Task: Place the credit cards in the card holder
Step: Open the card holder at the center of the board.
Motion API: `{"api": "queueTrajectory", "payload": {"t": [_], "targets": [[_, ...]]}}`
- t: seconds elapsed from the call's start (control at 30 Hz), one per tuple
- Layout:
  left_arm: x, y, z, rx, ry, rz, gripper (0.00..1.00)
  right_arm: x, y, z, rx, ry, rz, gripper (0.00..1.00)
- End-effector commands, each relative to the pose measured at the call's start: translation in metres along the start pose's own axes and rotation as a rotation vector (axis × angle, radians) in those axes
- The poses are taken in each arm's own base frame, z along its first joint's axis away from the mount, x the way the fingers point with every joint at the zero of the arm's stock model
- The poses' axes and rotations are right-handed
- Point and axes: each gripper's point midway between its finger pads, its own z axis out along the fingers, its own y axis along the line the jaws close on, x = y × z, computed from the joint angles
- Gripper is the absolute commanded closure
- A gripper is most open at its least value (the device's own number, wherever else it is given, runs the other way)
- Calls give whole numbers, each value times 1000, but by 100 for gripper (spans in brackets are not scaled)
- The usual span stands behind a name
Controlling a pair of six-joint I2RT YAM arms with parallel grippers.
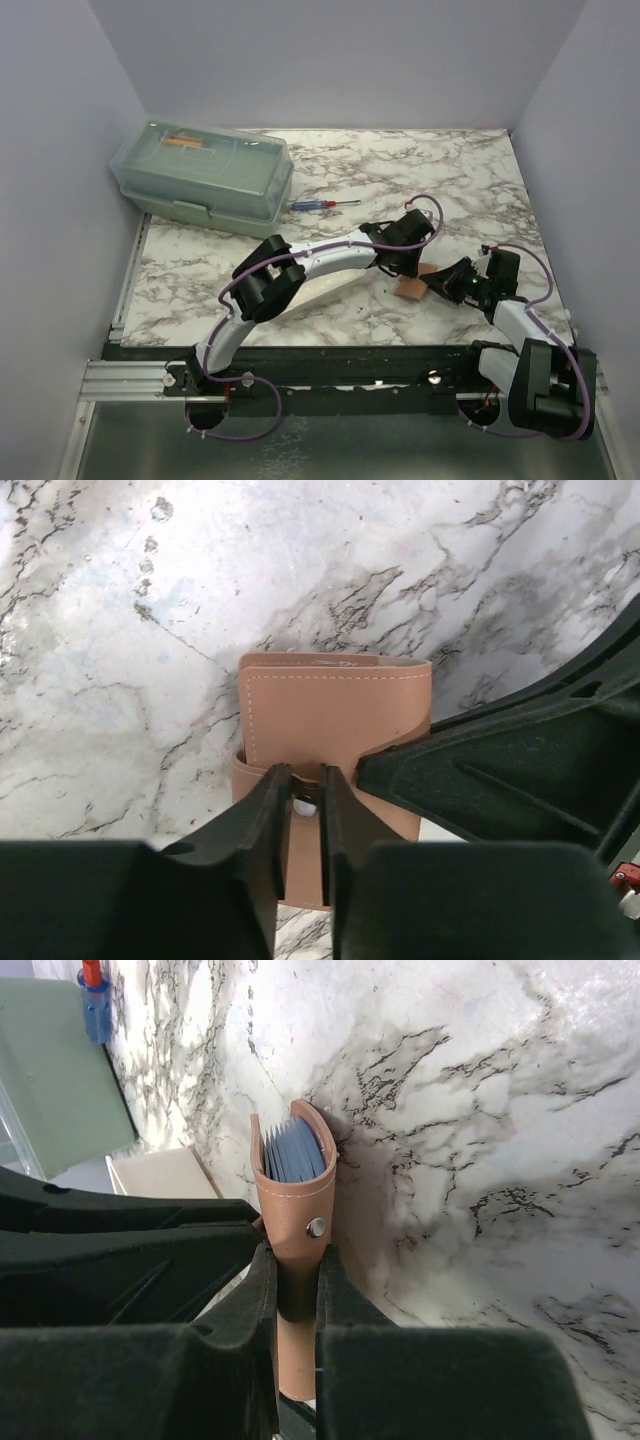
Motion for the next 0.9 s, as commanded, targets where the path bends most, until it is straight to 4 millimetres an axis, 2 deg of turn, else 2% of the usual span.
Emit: {"api": "queueTrajectory", "payload": {"t": [0.0, 0.2, 0.27, 0.47, 0.6, 0.63, 0.73, 0.8, 0.87], "targets": [[27, 38, 6, -110, 103, 45, 82, -10, 4, -2, 22, -34, -18, 100], [20, 35, -7, -32, 129, 48, 93, -9, 8, 3, -16, -7, 3, 100], [18, 37, -9, -33, 127, 53, 99, -9, 6, 4, -9, -4, 5, 100], [7, 54, -22, -68, 105, 48, 100, -14, 2, 4, 23, -24, -5, 100], [-6, 44, -37, -9, 87, 63, 100, -21, 1, 4, 43, -42, -35, 98], [-8, 39, -40, 14, 86, 67, 100, -20, -3, 5, 69, -30, -30, 90], [-17, 27, -47, 61, 74, 62, 100, -27, -10, 6, 156, -4, -52, 53], [-24, 21, -52, 88, 65, 49, 100, -29, -14, 8, 248, -1, -53, 35], [-33, 17, -58, 110, 50, 29, 100, -33, -22, 6, 418, -31, -90, 25]]}}
